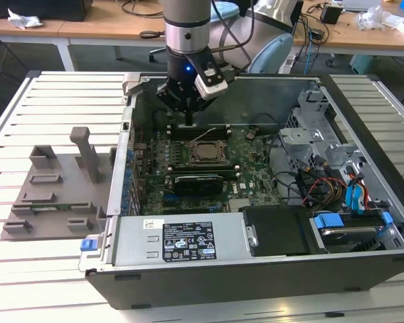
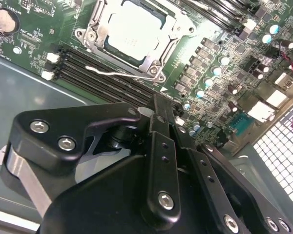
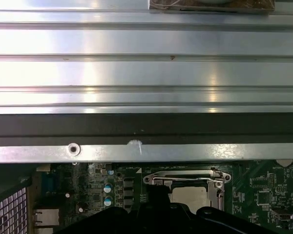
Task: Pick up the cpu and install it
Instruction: 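Install the first cpu locking lever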
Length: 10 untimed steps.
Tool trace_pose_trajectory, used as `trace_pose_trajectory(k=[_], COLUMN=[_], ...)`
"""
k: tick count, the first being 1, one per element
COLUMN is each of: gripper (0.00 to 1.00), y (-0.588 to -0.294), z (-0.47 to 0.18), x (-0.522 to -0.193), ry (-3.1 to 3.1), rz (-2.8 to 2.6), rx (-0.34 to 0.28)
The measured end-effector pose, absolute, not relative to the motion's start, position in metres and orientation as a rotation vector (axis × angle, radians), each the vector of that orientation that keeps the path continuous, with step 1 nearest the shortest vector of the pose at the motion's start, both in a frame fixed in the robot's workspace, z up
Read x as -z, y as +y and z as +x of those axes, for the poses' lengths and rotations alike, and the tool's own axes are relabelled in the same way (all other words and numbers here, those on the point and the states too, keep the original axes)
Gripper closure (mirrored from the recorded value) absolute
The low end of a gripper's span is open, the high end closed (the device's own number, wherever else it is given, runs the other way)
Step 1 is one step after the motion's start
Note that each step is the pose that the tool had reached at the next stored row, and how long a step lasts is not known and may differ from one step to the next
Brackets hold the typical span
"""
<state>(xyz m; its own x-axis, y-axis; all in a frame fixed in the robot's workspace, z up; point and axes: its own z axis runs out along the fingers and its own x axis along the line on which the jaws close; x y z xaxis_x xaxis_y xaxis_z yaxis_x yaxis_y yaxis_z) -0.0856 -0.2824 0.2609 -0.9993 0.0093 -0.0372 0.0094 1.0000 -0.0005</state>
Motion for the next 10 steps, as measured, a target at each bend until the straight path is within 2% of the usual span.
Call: trace_pose_trajectory(k=[10], gripper=[0.89], y=[-0.2824], z=[-0.0802], x=[-0.2602], ry=[3.104], rz=[0.015], rx=[0.001])
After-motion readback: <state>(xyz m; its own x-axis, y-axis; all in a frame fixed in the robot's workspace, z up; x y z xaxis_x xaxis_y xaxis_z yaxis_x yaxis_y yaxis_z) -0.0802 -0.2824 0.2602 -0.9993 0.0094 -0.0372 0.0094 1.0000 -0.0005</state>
